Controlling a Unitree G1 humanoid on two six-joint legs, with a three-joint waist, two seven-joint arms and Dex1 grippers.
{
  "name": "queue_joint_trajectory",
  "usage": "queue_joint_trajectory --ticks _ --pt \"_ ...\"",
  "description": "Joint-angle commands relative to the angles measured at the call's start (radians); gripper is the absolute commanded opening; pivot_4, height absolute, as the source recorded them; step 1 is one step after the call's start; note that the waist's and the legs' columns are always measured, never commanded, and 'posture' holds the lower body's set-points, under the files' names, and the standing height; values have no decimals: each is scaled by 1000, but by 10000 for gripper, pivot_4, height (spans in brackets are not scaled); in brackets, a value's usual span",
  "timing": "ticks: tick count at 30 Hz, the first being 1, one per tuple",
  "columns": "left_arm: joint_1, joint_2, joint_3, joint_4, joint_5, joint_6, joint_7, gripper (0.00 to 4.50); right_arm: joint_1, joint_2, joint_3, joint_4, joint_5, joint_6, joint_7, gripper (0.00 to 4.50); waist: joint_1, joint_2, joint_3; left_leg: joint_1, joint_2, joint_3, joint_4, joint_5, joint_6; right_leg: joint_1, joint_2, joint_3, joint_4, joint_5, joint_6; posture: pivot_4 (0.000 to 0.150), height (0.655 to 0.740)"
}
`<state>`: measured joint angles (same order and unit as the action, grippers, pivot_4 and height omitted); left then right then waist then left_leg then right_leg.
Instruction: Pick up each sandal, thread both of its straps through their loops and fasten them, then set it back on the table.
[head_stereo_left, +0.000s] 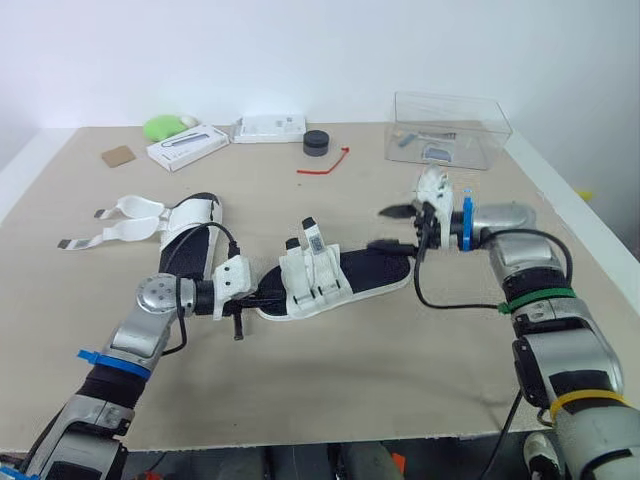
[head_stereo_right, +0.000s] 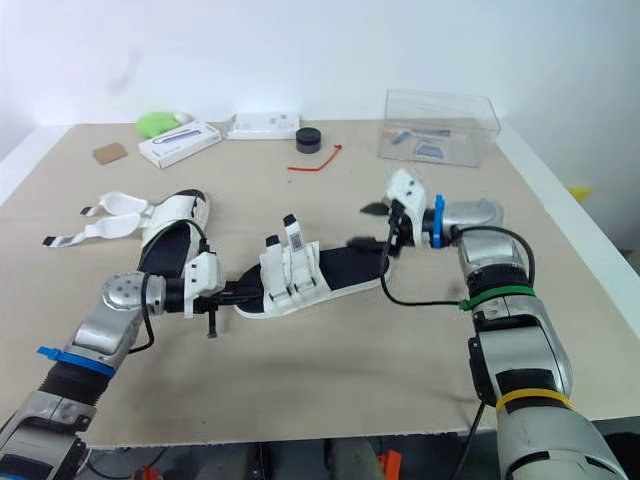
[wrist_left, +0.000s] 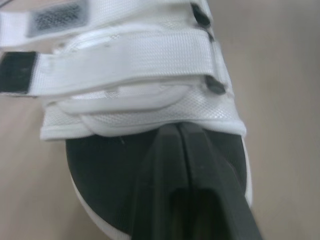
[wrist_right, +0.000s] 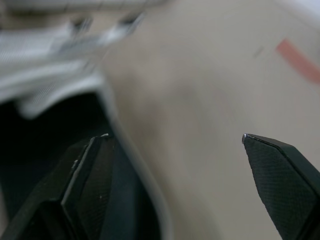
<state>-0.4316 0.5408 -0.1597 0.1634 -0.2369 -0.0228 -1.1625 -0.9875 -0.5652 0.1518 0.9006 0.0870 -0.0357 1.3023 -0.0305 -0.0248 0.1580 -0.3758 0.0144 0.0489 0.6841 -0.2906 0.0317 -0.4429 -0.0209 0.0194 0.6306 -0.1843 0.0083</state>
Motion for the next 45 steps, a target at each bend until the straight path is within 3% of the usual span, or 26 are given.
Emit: queue_joint_trajectory --ticks 1,4,5,6,8,16,17,19,26,28,32,37,45 --pt "15 33 47 -117 -76 46 -28 16400 -60 32 6 67 -17 -97 73 45000 -4 0 1 0 0 0 0 0 0 0 0 0 0 0 0 1500 7400" --pt "52 97 81 -198 -130 96 -71 30350 -97 94 15 116 -25 -139 132 45000 -15 0 2 0 2 1 -1 0 0 -1 0 0 0 0 -1 1500 7400" --pt "64 120 94 -223 -150 117 -82 31607 -106 112 19 130 -31 -156 146 45000 -18 0 2 1 2 1 -1 0 0 -1 0 0 0 1 -1 1500 7400" --pt "75 140 107 -244 -165 134 -88 39370 -114 127 21 146 -39 -175 155 45000 -18 0 2 1 3 1 -2 0 0 -1 1 0 0 1 -2 1500 7400" --pt "100 179 127 -277 -182 157 -97 44045 -126 149 26 173 -53 -223 165 45000 -16 1 3 1 4 0 -3 0 0 -1 1 -1 0 1 -3 1500 7400" --pt "222 239 197 -401 -229 222 -68 44045 -150 226 19 220 -50 -308 211 45000 -14 2 7 1 3 0 -4 -1 -5 -1 -1 -1 0 0 -3 1500 7400" --pt "237 234 199 -418 -225 224 -53 45000 -145 232 20 225 -52 -314 215 41093 -14 2 7 1 3 0 -4 -2 -6 -1 -1 -1 0 0 -3 1500 7400" --pt "258 225 205 -442 -222 227 -27 45000 -141 243 12 233 -44 -304 219 38505 -14 2 7 1 3 0 -4 -2 -7 -1 -2 -1 0 0 -4 1500 7400" --pt "303 223 207 -482 -220 225 16 45000 -134 267 -23 223 -14 -213 217 7077 -13 2 7 1 4 -1 -4 -2 -8 -1 -2 -2 1 0 -4 1500 7400" --pt "306 222 203 -483 -218 223 22 45000 -123 268 -32 208 -9 -189 224 682 -13 2 7 1 4 -1 -4 -2 -9 -1 -2 -2 1 0 -4 1500 7400" --pt "294 215 189 -474 -212 219 33 45000 -93 255 -58 148 7 -93 173 682 -13 2 7 1 3 -1 -4 -2 -9 -1 -2 -2 1 0 -4 1500 7400" --pt "257 192 173 -445 -194 208 49 45000 -32 209 -143 -43 54 110 -22 682 -10 2 7 1 3 -1 -4 -2 -12 -1 -2 -2 1 0 -4 1500 7400" --pt "194 152 132 -387 -163 192 49 45000 93 153 -278 -304 -66 228 -714 682 -9 2 7 0 2 -1 -4 -2 -13 -2 -2 -2 0 0 -4 1500 7400"
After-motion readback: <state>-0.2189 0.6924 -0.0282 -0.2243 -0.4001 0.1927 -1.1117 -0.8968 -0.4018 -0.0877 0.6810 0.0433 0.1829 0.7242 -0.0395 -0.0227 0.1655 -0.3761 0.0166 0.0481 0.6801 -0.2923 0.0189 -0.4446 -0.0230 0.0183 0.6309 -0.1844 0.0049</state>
